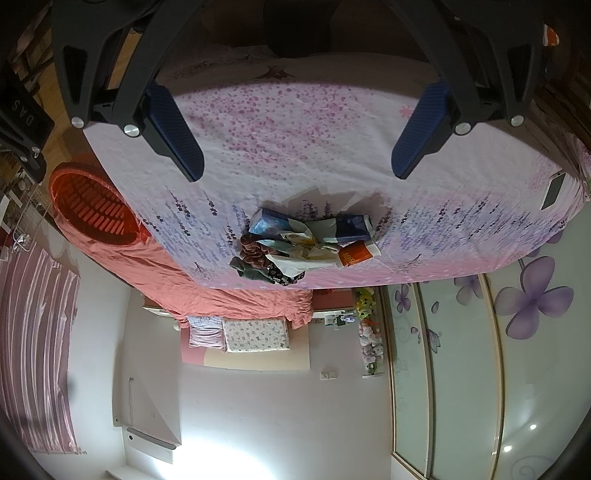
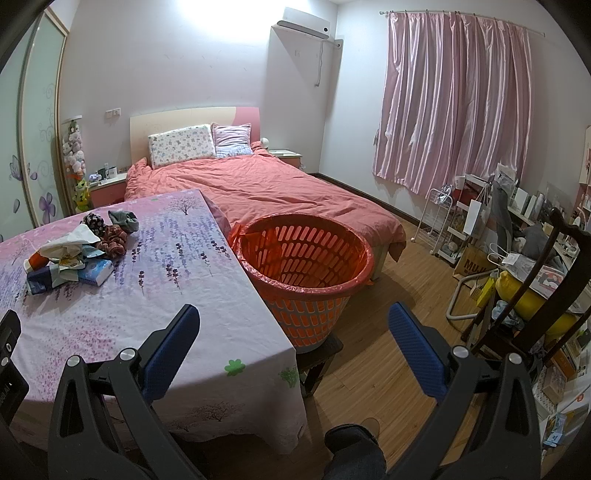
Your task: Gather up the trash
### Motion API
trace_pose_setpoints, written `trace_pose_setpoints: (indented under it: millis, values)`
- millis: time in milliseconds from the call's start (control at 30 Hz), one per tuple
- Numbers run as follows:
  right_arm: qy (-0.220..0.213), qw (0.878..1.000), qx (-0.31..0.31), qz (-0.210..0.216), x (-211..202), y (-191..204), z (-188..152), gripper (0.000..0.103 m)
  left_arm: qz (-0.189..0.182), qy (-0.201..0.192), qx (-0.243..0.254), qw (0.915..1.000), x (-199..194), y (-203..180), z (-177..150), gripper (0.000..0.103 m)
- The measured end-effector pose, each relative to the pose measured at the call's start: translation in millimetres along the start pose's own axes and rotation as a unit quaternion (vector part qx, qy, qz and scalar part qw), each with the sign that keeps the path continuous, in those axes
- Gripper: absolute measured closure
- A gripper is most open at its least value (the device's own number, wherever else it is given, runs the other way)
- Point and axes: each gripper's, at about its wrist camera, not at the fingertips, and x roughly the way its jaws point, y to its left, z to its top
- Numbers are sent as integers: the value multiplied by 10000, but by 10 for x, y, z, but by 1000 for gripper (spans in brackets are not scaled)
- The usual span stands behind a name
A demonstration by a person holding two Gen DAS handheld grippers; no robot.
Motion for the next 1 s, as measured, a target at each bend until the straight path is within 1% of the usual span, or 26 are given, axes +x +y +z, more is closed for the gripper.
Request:
trace_pose_setpoints:
  millis: [167,333,400,500,600,700,733,833,933,1000]
  values:
    - [4,10000,-2,0,7,-1,1,2,1,4,2,10000,0,0,-1,4]
    - [7,10000,-3,2,31,8,4,2,1,22,10,10000,77,-98,-36,4]
    - [0,10000,-8,-1,37,12,6,2,11,45,14,10000,112,-55,-27,4]
    - [16,10000,-77,54,81,40,3,2,-2,153,-19,9999,177,-30,-40,4]
    - [45,9997,-169,198,180,74,-15,2,-28,308,-84,9995,292,32,-66,4]
    - [233,9980,-335,492,368,188,-27,2,-114,487,-143,9986,422,123,-103,4]
    - [361,9959,-387,739,461,224,-45,2,-145,545,-148,9983,479,153,-115,4]
    - [568,9911,-401,1131,559,310,-55,2,-243,718,-187,9969,651,299,-154,4]
    - [771,9837,-442,1565,663,458,-24,2,-209,892,-283,9954,867,451,-171,4]
    - [879,9787,-477,1793,725,584,16,2,-86,984,-398,9943,1016,611,-169,4]
